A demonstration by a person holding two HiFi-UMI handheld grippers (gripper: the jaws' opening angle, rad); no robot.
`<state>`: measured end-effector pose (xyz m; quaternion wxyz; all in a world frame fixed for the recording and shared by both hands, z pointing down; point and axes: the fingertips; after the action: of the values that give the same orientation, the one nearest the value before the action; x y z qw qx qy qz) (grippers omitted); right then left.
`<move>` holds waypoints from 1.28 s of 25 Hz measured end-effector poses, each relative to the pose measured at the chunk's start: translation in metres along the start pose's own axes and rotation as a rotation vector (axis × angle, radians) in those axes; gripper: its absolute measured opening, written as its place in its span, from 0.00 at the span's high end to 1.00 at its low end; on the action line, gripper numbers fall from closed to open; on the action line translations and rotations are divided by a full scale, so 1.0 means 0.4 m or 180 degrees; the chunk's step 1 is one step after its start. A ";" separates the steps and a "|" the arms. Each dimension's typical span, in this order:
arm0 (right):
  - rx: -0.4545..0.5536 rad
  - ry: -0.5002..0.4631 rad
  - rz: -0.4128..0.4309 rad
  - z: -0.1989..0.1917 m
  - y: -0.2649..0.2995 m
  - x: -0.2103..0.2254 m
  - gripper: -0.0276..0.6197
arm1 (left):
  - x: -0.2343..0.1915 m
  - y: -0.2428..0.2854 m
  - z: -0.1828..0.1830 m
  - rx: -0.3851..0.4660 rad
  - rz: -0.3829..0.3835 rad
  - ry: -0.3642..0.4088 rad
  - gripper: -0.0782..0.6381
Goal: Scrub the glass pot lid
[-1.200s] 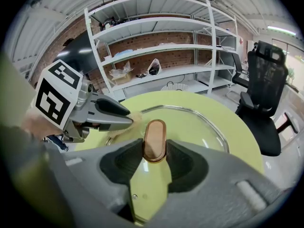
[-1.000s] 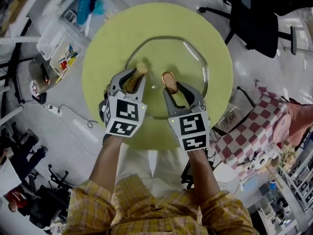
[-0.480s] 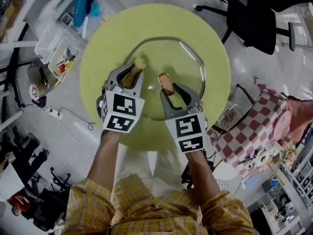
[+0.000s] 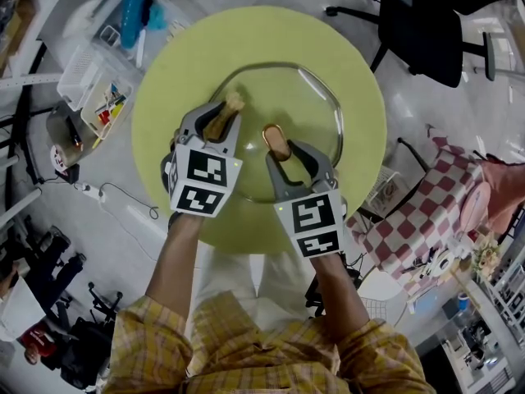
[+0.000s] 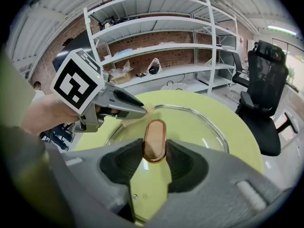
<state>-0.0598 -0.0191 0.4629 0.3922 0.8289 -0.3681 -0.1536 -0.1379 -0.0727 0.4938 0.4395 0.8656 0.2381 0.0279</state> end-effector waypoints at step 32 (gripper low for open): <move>0.0038 -0.0009 0.0043 0.000 0.001 0.003 0.72 | -0.021 0.093 0.127 0.0058 -0.0170 0.0040 0.74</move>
<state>-0.0591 -0.0201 0.4634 0.3878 0.8284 -0.3753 -0.1500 -0.1178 -0.1330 0.4929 0.4307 0.8627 0.2642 0.0194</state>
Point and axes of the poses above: the fingertips, and each gripper's own axes: y forward along the fingers, x to its right, z out of its top, and after that the axes turned 11 degrees about -y, right-handed
